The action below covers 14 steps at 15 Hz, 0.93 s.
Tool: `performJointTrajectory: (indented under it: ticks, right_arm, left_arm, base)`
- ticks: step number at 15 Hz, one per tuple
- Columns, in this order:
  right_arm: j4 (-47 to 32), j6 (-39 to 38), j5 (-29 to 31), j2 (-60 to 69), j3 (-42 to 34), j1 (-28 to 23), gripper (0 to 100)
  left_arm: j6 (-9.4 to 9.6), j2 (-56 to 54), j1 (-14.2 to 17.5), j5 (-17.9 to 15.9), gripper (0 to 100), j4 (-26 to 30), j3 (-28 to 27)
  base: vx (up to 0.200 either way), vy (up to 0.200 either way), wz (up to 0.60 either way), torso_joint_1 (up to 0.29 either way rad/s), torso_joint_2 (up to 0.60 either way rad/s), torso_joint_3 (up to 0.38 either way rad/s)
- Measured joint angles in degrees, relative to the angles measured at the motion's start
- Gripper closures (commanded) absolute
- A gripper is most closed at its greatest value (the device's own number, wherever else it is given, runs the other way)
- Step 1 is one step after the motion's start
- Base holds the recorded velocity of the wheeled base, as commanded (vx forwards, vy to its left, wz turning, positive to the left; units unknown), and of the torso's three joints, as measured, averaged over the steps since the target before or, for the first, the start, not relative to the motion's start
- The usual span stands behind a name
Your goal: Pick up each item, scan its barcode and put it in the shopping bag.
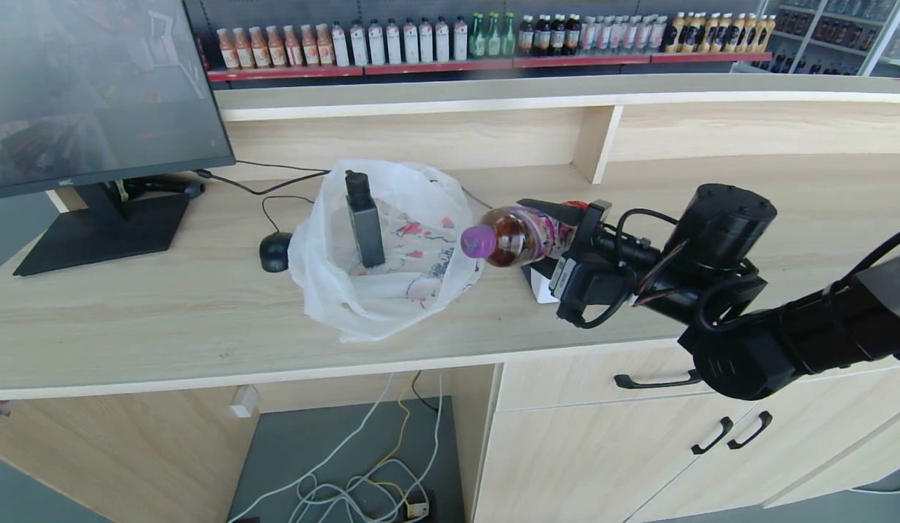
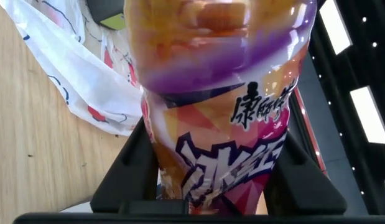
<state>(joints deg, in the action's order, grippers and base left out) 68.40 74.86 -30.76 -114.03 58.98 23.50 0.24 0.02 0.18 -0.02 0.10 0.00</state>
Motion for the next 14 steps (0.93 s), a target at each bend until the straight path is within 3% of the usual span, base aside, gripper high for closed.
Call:
performJointTrajectory:
  ticks: [14]
  right_arm:
    - [0.05,-0.17,0.11,-1.43,0.83,0.2,100]
  left_arm:
    - [0.0,0.0,-0.02,-0.02,0,0.0,0.0]
  base:
    - [0.0,0.0,0.0,0.0,0.0,0.0]
